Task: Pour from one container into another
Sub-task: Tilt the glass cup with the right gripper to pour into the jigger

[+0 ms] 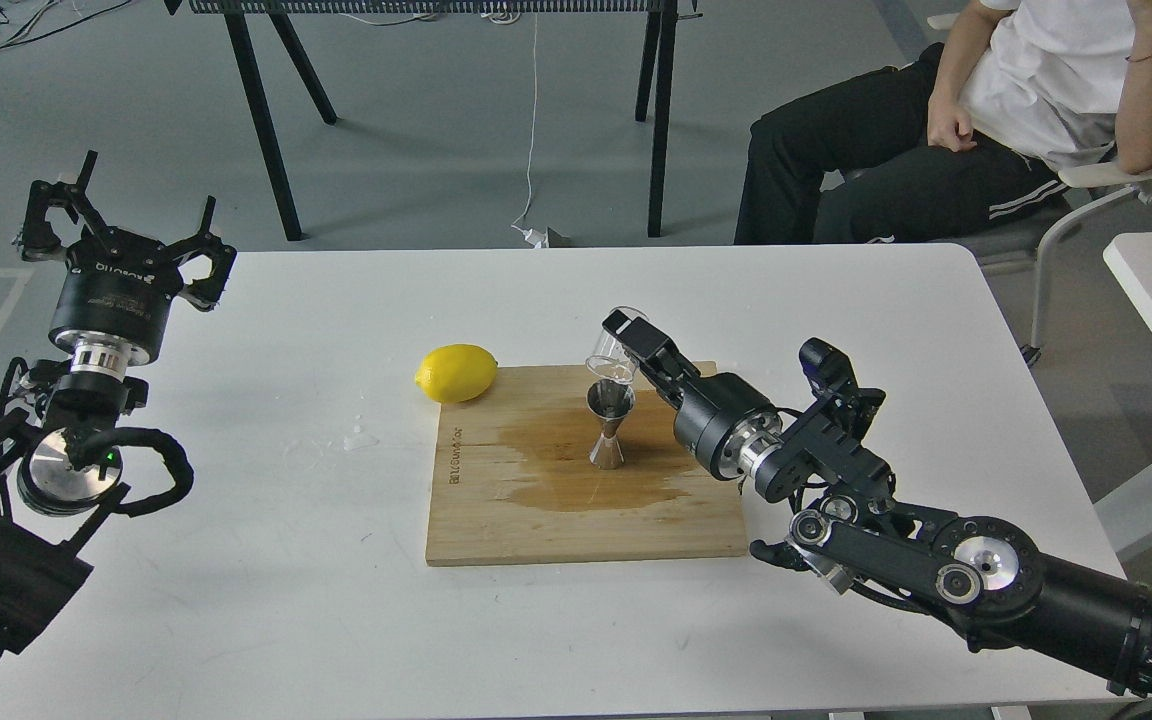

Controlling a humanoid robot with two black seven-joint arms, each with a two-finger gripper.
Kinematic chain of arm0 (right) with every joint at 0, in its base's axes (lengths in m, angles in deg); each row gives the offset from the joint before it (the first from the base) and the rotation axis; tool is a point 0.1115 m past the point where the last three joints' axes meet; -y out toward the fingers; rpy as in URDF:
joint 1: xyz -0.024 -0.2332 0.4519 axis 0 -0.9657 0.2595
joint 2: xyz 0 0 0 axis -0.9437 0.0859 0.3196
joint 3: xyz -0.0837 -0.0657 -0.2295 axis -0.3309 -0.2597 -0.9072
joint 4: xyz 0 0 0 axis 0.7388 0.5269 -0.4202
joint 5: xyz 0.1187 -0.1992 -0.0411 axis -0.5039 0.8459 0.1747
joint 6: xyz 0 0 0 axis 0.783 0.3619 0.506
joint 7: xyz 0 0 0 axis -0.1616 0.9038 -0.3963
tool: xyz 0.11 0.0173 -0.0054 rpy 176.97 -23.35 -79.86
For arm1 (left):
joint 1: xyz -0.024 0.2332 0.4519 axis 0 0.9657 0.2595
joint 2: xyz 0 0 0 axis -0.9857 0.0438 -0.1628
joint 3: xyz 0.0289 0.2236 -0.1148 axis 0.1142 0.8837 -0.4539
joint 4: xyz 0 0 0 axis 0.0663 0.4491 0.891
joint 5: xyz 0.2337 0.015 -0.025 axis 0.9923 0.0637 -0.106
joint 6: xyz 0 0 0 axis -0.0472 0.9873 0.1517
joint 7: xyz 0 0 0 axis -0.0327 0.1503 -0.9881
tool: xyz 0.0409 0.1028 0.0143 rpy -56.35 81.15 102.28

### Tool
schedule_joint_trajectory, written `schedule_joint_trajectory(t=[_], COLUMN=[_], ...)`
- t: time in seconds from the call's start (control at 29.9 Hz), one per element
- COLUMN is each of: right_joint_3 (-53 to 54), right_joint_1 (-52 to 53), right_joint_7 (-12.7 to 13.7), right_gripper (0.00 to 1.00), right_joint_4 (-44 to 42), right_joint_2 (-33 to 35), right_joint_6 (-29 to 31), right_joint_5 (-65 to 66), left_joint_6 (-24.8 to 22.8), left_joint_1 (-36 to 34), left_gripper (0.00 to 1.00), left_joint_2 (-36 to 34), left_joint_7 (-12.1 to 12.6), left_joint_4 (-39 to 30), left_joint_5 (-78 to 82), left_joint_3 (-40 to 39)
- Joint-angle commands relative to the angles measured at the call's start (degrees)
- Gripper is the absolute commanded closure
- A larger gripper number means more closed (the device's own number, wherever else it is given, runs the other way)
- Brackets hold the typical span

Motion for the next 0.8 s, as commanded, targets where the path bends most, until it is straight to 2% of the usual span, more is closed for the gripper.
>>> schedule_joint_trajectory(t=[0.0,0.2,0.43,0.77], right_joint_3=[-0.01,-1.93,-3.17,-1.94], right_joint_1=[0.00,1.31,1.84,0.53], right_joint_7=[-0.74,-3.55,-4.78,-4.61], right_gripper=[0.66,0.66,0.66,0.66], right_joint_4=[0.11,0.11,0.11,0.46], right_joint_2=[0.18,0.27,1.67,2.81], right_joint_6=[-0.03,-0.11,-0.55,0.06], right_joint_5=[0.15,0.41,4.45,2.87], left_joint_6=[0.09,0.00,0.00,0.00], left_joint_1=[0.00,0.00,0.00,-0.09], left_gripper=[0.00,0.00,0.00,0.00], left_joint_2=[0.01,0.01,-0.08,-0.17], left_joint_7=[-0.16,-0.69,-0.69,-0.69], left_joint_4=[-0.01,-0.01,-0.01,-0.09], left_joint_5=[0.00,-0.09,-0.09,-0.09], left_joint_3=[-0.09,-0.09,-0.09,-0.09])
